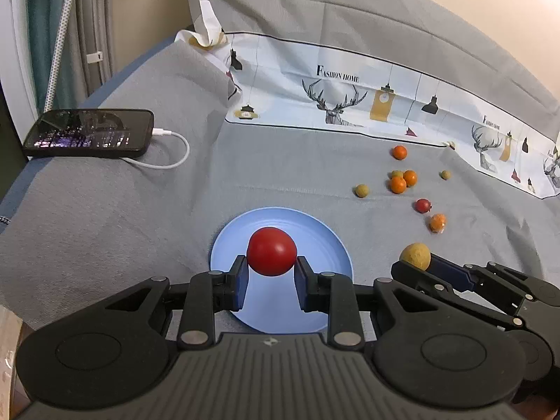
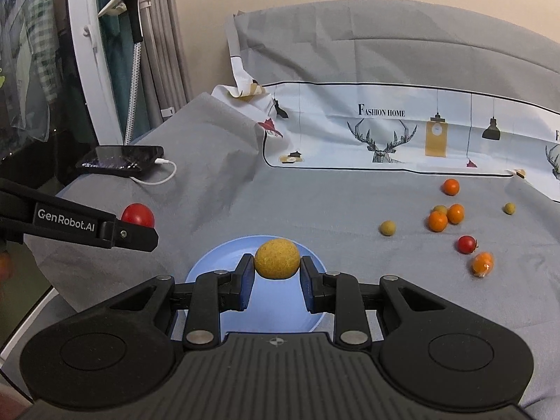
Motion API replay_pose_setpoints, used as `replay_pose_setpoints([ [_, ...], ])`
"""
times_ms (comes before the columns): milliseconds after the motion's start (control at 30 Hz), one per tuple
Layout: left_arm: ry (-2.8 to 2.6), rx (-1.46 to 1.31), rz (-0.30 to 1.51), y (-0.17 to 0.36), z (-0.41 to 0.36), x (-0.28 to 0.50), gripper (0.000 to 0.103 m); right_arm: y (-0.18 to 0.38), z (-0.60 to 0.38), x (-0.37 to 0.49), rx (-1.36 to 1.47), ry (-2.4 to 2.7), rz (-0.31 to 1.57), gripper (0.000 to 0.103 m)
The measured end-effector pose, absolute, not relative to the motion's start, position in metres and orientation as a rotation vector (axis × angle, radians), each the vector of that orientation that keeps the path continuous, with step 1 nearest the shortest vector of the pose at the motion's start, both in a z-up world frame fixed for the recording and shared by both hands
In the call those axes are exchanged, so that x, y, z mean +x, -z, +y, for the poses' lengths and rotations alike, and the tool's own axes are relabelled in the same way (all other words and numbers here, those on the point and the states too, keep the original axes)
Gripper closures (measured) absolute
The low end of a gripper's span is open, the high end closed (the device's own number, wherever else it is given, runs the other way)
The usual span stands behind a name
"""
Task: Organize fruits
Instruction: 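Carry both fruits to the blue plate and open both tools to release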
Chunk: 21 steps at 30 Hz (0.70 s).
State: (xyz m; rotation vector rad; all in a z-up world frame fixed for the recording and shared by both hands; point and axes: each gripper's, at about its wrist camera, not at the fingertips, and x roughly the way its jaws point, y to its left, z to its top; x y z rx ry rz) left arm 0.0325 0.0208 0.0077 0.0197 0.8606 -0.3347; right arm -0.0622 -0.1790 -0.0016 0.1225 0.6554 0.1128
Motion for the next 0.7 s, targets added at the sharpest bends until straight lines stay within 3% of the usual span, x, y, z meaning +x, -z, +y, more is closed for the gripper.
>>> replay_pose_setpoints([
  [700,0.321,0.086,1.033,0.064,-0.012,0.101,0.072,0.069,-0.18,-0.006,0.136,-0.103,0.826,0.074],
])
